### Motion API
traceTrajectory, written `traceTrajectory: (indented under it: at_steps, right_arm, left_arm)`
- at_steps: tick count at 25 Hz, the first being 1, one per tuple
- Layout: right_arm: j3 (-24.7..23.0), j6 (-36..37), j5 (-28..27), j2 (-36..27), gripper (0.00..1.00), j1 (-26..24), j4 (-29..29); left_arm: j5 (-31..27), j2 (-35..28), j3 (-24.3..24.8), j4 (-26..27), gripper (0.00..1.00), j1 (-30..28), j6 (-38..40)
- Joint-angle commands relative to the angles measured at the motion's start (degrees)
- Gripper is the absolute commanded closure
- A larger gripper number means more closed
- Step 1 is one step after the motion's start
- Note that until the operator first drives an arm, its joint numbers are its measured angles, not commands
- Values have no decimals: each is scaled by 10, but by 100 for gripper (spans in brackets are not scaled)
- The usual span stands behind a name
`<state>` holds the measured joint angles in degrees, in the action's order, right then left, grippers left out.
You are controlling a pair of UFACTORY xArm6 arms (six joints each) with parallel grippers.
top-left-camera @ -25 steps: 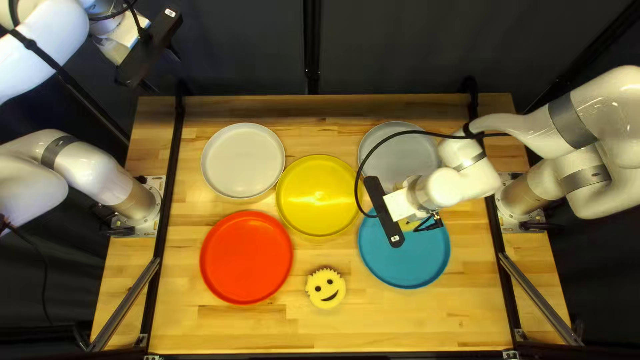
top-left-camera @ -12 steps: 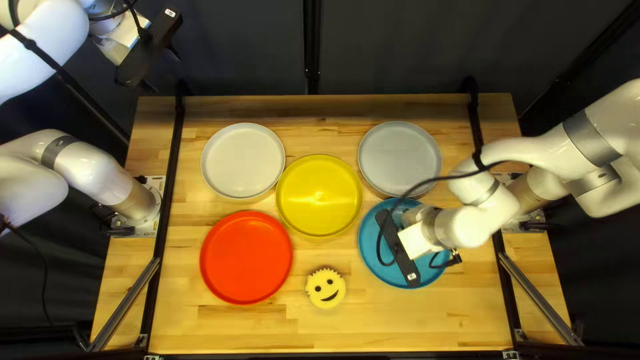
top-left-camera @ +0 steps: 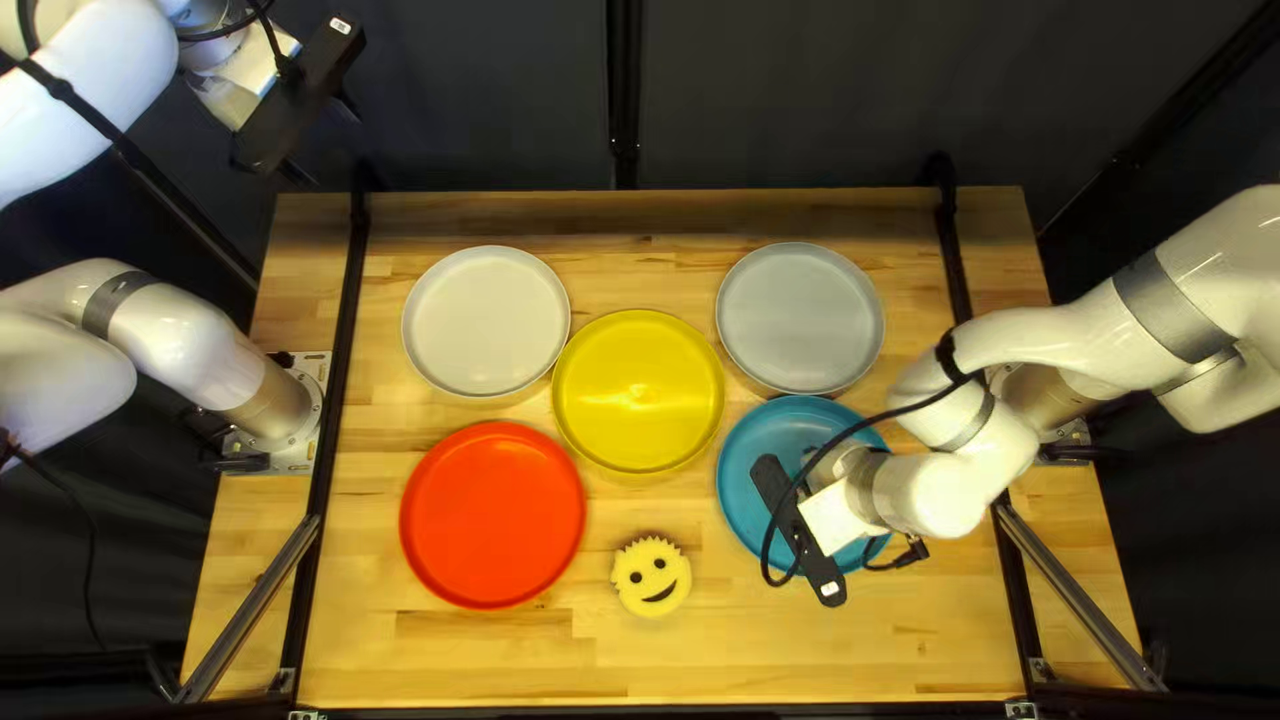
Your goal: Pick up sponge and scrub the plate
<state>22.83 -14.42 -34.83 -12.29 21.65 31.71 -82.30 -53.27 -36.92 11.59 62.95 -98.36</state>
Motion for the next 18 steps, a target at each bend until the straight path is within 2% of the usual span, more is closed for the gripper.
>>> traceTrajectory:
  at_steps: [1,3,7,12,18]
  right_arm:
    - [-34,71,23,-36,100,-58,5]
    - [-49,103,32,-51,100,-79,1]
    - [-59,133,30,-70,100,-82,-11]
    - [-54,137,18,-70,100,-53,-23]
    - [-45,112,27,-40,100,-17,-14]
  left_arm:
    - [0,0,0,0,0,0,0]
    - [0,0,0,0,0,0,0]
    - [0,0,0,0,0,0,0]
    - [0,0,0,0,0,0,0]
    - [0,0,0,0,0,0,0]
